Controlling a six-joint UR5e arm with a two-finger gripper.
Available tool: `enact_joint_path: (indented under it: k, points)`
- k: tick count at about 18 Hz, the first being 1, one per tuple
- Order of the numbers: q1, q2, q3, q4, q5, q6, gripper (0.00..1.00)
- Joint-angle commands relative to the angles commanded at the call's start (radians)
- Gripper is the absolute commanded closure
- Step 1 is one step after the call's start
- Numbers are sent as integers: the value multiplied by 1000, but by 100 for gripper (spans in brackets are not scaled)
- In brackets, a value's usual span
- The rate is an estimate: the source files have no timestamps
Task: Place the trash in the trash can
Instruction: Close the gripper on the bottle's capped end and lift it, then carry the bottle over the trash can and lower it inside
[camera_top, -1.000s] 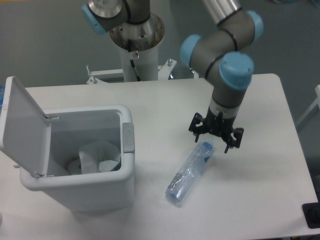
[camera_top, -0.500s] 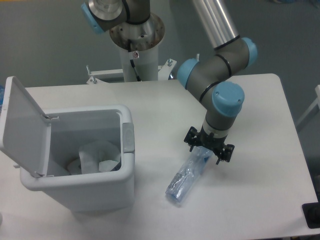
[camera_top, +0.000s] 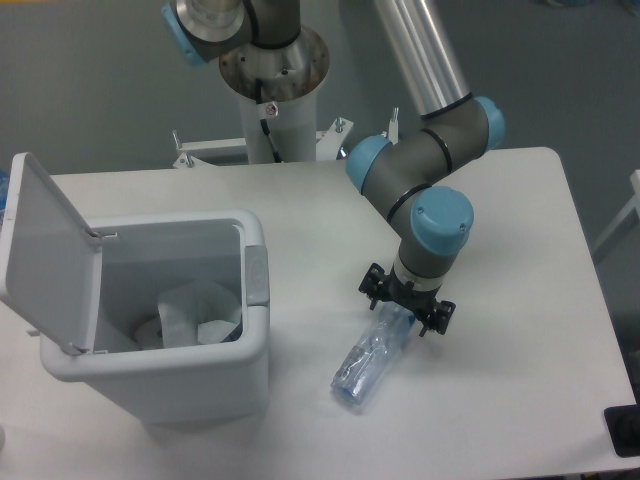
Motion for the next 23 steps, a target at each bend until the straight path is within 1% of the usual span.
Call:
enact_joint_path:
  k: [1,2,6,9,12,15,16,17,19,21,23]
  points:
    - [0,0,0,0,0,0,32]
    - [0,2,2,0,0,0,34]
    - [0,6,3,0,0,0,34]
    - [0,9,6,0,-2,0,37]
    - [0,14,14,-3,-2,-2,37]
    - [3,46,37,-2,-8,-6,37]
    - [6,66,49,14,-18,-11,37]
    - [11,84,61,26,-46,-30,37]
    - [34,116,92,34,-148,-99,37]
    - [61,141,138,38,-253,-159,37]
    - [86,166,173,83,-352,-250,37]
